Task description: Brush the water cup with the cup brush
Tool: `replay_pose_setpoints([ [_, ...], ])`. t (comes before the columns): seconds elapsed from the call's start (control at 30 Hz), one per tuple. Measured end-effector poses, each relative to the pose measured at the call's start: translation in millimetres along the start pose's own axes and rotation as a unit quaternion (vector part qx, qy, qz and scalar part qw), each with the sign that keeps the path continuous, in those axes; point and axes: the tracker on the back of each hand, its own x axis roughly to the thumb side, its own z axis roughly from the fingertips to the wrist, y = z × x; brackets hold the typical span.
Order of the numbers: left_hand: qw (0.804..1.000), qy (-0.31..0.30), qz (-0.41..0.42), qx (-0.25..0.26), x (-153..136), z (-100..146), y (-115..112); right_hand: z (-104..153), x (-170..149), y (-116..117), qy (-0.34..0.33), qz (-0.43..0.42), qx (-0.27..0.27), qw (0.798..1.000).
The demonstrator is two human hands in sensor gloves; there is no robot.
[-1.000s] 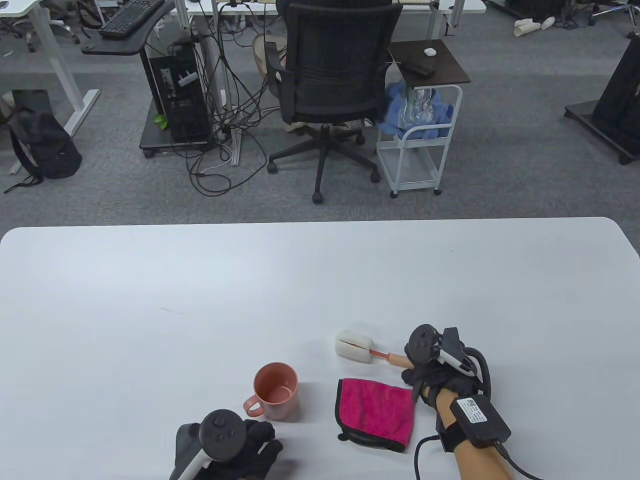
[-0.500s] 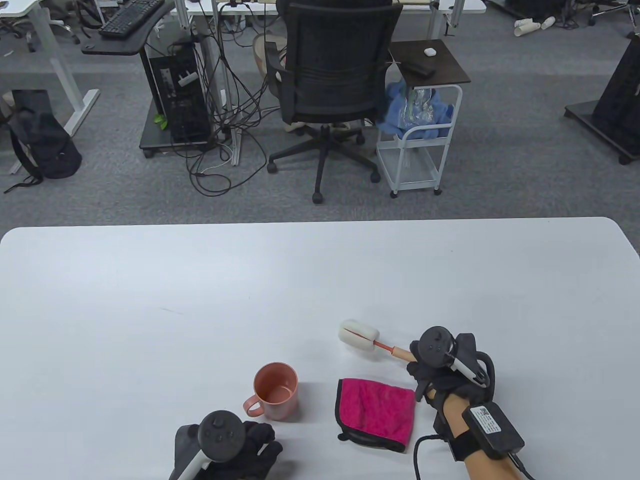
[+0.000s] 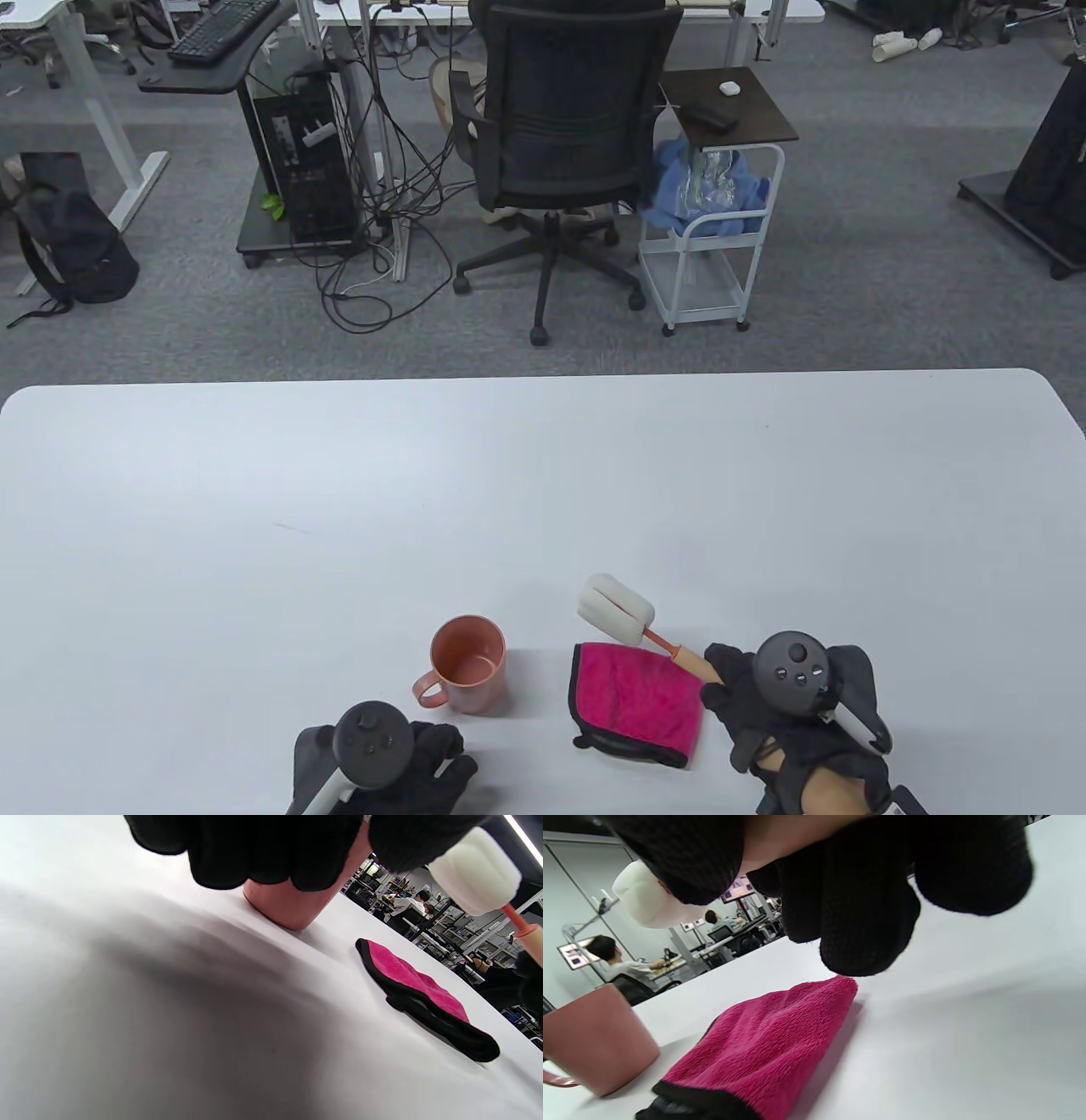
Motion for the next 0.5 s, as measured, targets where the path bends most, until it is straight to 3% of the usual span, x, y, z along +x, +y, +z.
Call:
replay_pose_setpoints([
  [0.17,1.0,0.018,-0.005,0.005,-3,2,2,6,-4,3,-0.004,-0.031,0.009,0.999],
  [0.37,0.989,0.085,-0.002,0.12,-11,16,25,11,-7,4,-0.017,-0.059,0.012,0.998],
  [0.5,0.983,0.123,-0.033,0.134,-3,16,39,10,-6,2,-0.025,-0.067,0.009,0.997],
])
